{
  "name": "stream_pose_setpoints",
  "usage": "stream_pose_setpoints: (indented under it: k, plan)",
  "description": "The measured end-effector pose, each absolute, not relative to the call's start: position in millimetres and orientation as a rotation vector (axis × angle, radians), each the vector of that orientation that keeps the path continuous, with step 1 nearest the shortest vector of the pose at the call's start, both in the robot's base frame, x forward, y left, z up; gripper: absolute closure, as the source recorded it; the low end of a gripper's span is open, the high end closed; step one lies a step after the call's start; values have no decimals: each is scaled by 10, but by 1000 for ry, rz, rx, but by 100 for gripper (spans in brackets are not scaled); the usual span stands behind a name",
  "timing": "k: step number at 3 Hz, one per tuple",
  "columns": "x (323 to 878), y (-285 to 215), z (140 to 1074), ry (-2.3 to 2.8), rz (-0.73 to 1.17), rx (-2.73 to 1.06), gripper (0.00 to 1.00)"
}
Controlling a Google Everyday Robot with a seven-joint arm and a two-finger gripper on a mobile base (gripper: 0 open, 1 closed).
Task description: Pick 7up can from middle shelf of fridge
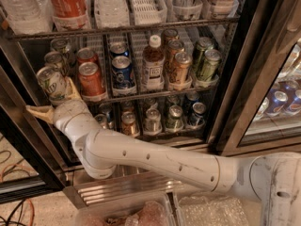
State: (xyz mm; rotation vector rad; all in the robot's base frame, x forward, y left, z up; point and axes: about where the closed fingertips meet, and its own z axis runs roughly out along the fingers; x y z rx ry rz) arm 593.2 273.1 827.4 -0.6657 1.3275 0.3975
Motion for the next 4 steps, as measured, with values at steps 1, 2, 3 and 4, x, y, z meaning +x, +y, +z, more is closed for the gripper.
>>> stream_pose_setpoints:
  k: [1, 2, 3, 4]
  plan:
    - [5967, 2700, 8252, 1351, 393, -657, 93]
    - [5967, 2699, 8285, 1351, 393, -657, 100]
    - [5976, 2593, 8255, 1372, 375, -656, 100]
    - [5969, 2578, 8282, 1372, 375, -656, 100]
